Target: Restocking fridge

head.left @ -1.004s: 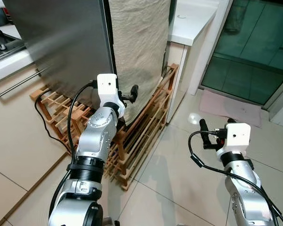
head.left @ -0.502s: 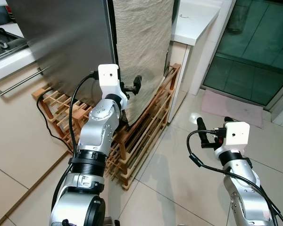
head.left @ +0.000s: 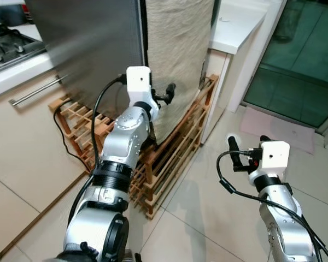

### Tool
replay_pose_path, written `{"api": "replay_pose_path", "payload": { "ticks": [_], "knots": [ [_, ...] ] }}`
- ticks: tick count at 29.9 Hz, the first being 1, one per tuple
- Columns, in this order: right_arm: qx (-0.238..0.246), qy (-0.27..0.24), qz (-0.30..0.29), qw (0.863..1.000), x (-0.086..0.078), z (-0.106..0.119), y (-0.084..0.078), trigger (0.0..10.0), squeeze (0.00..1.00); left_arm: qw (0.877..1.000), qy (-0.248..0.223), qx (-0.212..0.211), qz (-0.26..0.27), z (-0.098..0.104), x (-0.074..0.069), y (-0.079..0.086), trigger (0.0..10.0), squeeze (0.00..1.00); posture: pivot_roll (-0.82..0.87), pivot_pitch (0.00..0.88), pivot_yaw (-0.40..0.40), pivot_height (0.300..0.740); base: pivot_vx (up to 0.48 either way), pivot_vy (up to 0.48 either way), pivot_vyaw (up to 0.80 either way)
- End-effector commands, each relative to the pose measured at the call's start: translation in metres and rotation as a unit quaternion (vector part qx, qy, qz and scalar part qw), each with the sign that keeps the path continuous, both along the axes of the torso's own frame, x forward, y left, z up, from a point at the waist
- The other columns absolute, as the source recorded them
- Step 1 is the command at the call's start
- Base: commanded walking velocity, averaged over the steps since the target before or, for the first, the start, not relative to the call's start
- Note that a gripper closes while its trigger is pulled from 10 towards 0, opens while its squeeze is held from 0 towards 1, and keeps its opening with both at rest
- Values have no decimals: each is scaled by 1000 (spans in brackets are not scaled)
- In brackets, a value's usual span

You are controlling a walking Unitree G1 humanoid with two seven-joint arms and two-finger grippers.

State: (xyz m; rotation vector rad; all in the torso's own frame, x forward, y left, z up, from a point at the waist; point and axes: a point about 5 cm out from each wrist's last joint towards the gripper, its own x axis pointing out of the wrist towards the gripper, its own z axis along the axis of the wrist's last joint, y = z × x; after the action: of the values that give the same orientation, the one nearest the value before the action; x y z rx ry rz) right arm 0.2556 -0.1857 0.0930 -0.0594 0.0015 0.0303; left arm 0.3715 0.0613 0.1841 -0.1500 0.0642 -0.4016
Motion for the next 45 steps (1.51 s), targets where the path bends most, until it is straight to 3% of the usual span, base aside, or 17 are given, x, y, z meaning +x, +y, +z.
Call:
{"api": "replay_pose_path", "payload": {
  "ticks": [1,5,7,10,11,14,17,20,23,28,30,32,34,36,38,42,45],
  "knots": [
    [2,5,0,1000,2,-1,-1,10000,0,993,-21,-14,-114,12,-10,-42,10000,0,-121,0,13,726,0,0,0],
    [3,7,0,1000,3,-2,-1,10000,0,982,-31,-60,-174,20,-16,-53,10000,0,-126,0,14,726,0,0,0],
    [3,9,1,1000,3,-2,-1,10000,0,972,-8,-114,-206,22,-20,-59,10000,0,-127,0,14,726,0,0,0],
    [3,13,3,1000,4,-4,-1,10000,0,959,0,-159,-235,27,-25,-67,10000,0,-130,0,15,726,0,0,0],
    [3,13,3,1000,4,-4,-1,10000,0,959,0,-159,-235,27,-25,-67,10000,0,-130,0,15,726,0,0,0],
    [4,16,6,1000,4,-5,0,10000,0,942,-20,-168,-290,34,-36,-75,10000,0,-133,0,14,726,0,0,0],
    [4,19,10,1000,4,-6,1,10000,0,938,-28,-162,-304,35,-40,-74,10000,0,-133,0,14,726,0,0,0],
    [5,29,21,999,2,-10,5,10000,0,935,-44,-137,-325,35,-50,-53,10000,0,-132,0,14,726,0,0,0],
    [5,30,22,999,2,-11,5,10000,0,935,-43,-132,-327,34,-53,-44,10000,0,-132,0,14,726,0,0,0],
    [12,33,28,999,1,-12,8,10000,0,952,-50,-104,-285,30,-59,1,10000,0,-106,0,13,726,0,0,0],
    [15,32,36,999,3,-12,11,10000,0,967,-44,-85,-236,24,-56,23,10000,0,-90,0,10,726,0,0,0],
    [19,30,47,998,6,-11,15,10000,0,983,-41,-68,-167,17,-52,41,10000,0,-67,0,7,726,0,0,0],
    [33,26,66,997,10,-6,24,10000,0,997,-39,-34,-48,7,-42,63,10000,0,-62,0,7,726,0,0,0],
    [44,12,109,993,17,5,39,10000,0,997,-32,21,61,-10,-40,85,10000,0,-54,0,7,726,0,0,0],
    [42,-9,121,992,28,19,47,10000,0,994,-21,65,89,-27,-46,89,10000,0,-49,0,5,726,0,0,0],
    [33,-25,109,993,44,26,43,10000,0,987,-21,121,103,-43,-53,86,10000,0,-48,0,7,726,0,0,0],
    [28,-29,101,994,48,28,42,10000,0,986,-10,110,122,-51,-55,89,10000,0,-47,0,5,726,0,0,0]
  ]
}}
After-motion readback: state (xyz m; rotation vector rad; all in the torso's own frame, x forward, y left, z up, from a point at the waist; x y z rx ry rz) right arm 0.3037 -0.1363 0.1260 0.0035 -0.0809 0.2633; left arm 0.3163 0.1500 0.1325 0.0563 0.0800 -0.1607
